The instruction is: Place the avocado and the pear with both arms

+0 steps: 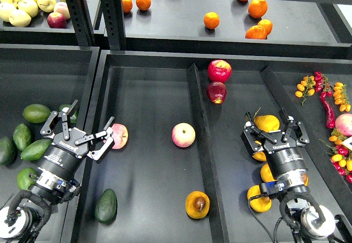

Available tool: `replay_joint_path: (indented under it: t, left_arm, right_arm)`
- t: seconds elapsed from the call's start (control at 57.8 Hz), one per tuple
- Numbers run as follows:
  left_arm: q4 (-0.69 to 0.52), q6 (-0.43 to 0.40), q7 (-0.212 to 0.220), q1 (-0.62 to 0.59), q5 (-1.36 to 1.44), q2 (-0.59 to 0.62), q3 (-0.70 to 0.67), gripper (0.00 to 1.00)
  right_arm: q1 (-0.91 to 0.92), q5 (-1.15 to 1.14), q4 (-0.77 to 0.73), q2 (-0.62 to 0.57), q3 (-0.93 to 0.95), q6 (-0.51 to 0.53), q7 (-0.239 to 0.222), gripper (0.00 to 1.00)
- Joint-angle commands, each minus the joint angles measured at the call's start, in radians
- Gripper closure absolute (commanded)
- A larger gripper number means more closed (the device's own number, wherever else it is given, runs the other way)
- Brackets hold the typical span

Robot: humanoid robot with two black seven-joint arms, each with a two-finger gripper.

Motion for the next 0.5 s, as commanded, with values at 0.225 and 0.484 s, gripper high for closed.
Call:
replay_joint_path:
  t: [0.225,0.484]
  left_arm:
    - [0.002,0.000,0.011,0.012,-0.001,0.000,0.006,0.00]
    - [0.017,0.000,0.010,0.017,0.000,0.000,0.000,0.00]
  right_arm:
    - [-0.002,0.000,-0.001,0.000,0.004,0.003,-0.001,0.01]
    - [-0.024,0.000,-0.001,0.000,0.014,0.004,-0.002,0.01]
